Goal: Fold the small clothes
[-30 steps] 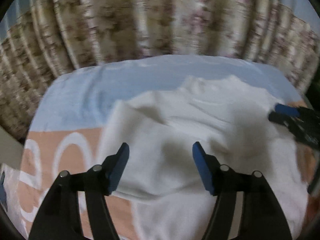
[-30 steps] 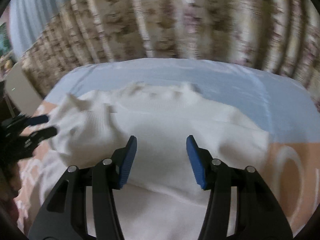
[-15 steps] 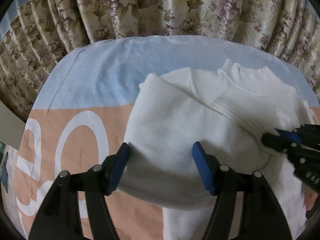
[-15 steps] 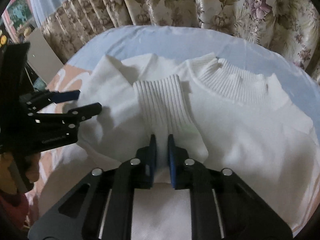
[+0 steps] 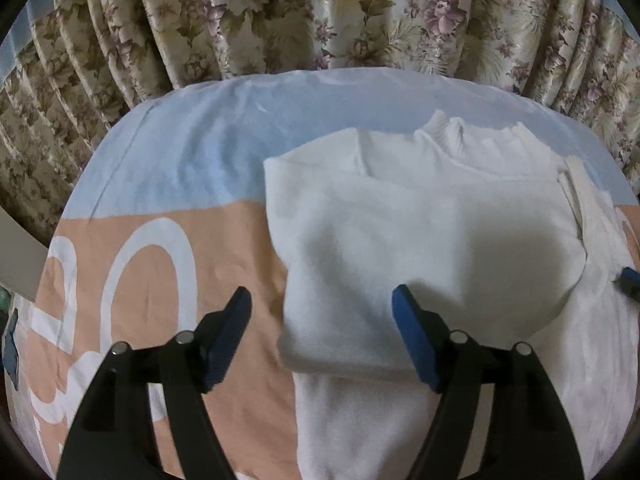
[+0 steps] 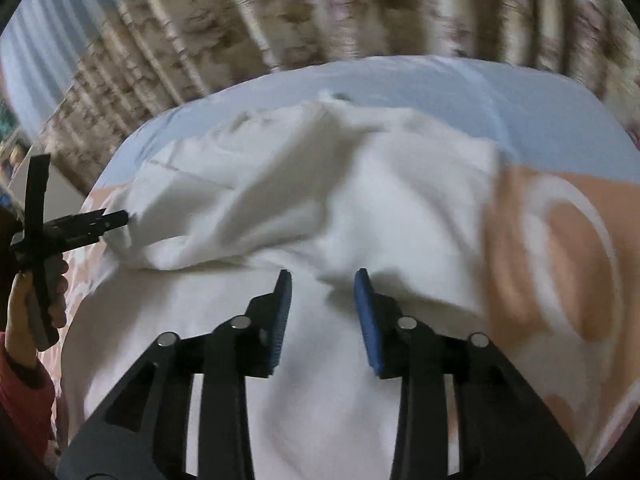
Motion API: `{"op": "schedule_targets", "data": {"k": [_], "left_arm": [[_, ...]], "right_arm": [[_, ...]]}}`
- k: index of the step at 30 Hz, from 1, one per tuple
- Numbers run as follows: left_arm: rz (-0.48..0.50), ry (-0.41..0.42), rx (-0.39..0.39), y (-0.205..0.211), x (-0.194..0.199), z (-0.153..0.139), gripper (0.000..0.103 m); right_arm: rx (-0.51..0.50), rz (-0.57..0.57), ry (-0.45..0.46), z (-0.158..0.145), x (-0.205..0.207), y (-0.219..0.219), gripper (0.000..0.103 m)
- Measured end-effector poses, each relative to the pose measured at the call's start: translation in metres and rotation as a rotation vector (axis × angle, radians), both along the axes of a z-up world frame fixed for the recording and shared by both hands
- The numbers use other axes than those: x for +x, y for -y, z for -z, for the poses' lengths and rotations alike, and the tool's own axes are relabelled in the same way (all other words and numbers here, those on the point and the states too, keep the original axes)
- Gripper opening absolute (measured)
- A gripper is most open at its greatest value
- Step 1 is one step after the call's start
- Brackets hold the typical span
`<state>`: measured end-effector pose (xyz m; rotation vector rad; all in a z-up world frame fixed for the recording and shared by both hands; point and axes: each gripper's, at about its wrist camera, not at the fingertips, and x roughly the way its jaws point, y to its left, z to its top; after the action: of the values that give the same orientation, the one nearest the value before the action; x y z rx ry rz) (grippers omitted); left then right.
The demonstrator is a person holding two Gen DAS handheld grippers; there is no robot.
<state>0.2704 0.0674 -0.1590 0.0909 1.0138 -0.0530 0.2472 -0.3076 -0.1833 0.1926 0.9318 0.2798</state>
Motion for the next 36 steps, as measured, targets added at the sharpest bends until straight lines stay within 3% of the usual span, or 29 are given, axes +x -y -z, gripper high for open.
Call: {"op": "schedule_targets", "data": {"k": [2,7,13,14,15,16,18,20,22,25,28,33,36], "left_arm": [[-0.004,-0.004,0.013,-0.001,0.003,0.0,0.073],[-0.008,-0.023,0.01,0.004,0.009,0.003,0.073],[-0.013,-0.028,0.021,0.009,0.012,0.004,0.074],[-0.012,-0.03,0.026,0.01,0.013,0.004,0.074],[-0.008,-0.029,0.031,0.011,0.013,0.003,0.074],[-0.004,-0.028,0.04,0.012,0.013,0.003,0.074],[0.0,-0.027,0.049,0.013,0.013,0.004,0.074],[0.001,-0.025,0.049,0.012,0.014,0.004,0.074],[-0.005,-0.025,0.042,0.011,0.013,0.004,0.074],[-0.012,-0.023,0.03,0.008,0.011,0.005,0.075],[-0.018,-0.02,0.022,0.006,0.01,0.005,0.076],[-0.02,-0.022,0.015,0.006,0.008,0.005,0.078],[-0.02,-0.017,0.033,0.007,0.008,0.004,0.078]], "right_arm": [[0.013,0.029,0.027,-0.01,0.006,0.007,0.046],[-0.007,-0.022,0.043,-0.031,0.045,-0.019,0.046],[-0.079,-0.104,-0.033,-0.015,0.103,-0.082,0.046],[-0.099,-0.105,-0.045,-0.011,0.108,-0.089,0.044],[-0.142,-0.098,-0.064,-0.004,0.115,-0.096,0.029],[-0.163,-0.096,-0.081,0.003,0.119,-0.1,0.021],[-0.168,-0.102,-0.064,0.003,0.119,-0.099,0.014],[-0.119,-0.115,-0.006,-0.007,0.114,-0.093,0.014],[-0.055,-0.172,0.126,-0.029,0.094,-0.082,0.014],[-0.006,-0.233,0.205,-0.041,0.061,-0.058,0.014],[-0.008,-0.259,0.193,-0.026,0.031,-0.027,0.015],[-0.058,-0.241,0.084,0.0,-0.011,0.01,0.031],[-0.101,-0.204,0.081,0.0,-0.029,0.016,0.036]]}}
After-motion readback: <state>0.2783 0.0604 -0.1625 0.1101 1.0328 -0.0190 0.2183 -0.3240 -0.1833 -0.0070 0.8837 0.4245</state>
